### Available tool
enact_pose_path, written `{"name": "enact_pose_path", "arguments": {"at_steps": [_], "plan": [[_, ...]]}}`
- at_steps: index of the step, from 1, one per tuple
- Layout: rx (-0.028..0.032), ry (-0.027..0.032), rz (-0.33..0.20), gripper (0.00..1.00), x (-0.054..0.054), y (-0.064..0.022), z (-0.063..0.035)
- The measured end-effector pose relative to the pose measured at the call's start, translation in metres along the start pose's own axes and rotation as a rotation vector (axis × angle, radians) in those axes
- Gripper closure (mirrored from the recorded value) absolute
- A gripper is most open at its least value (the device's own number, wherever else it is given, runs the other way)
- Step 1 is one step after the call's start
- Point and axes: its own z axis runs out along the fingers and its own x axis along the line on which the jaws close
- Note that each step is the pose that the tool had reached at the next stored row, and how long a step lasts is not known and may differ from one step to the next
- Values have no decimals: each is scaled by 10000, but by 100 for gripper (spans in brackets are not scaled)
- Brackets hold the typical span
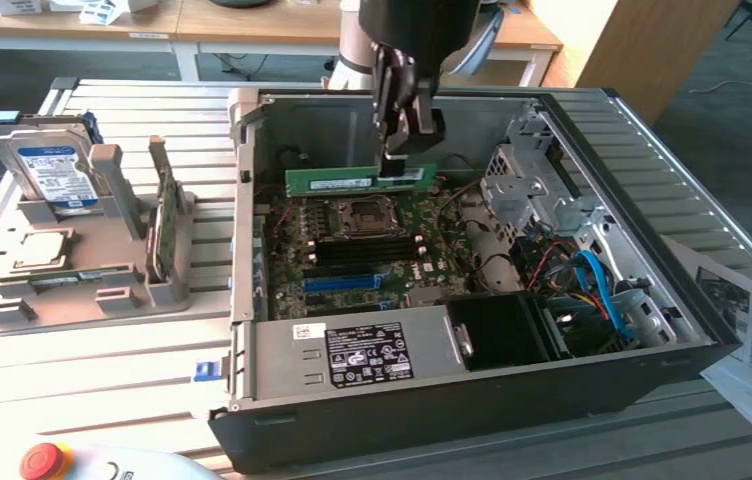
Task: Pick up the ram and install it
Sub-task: 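Pick up the ram and move it above insertion slot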
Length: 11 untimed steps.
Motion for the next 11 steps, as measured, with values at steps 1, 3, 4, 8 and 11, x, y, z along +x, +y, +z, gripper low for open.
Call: {"name": "enact_pose_path", "arguments": {"at_steps": [1,3,4,8,11], "plan": [[0,0,0,88,3,-26,0],[0,-1,-1,88,11,-78,0],[0,0,-2,88,14,-105,0],[0,0,-1,88,28,-203,0],[0,0,-2,88,33,-257,1]]}}
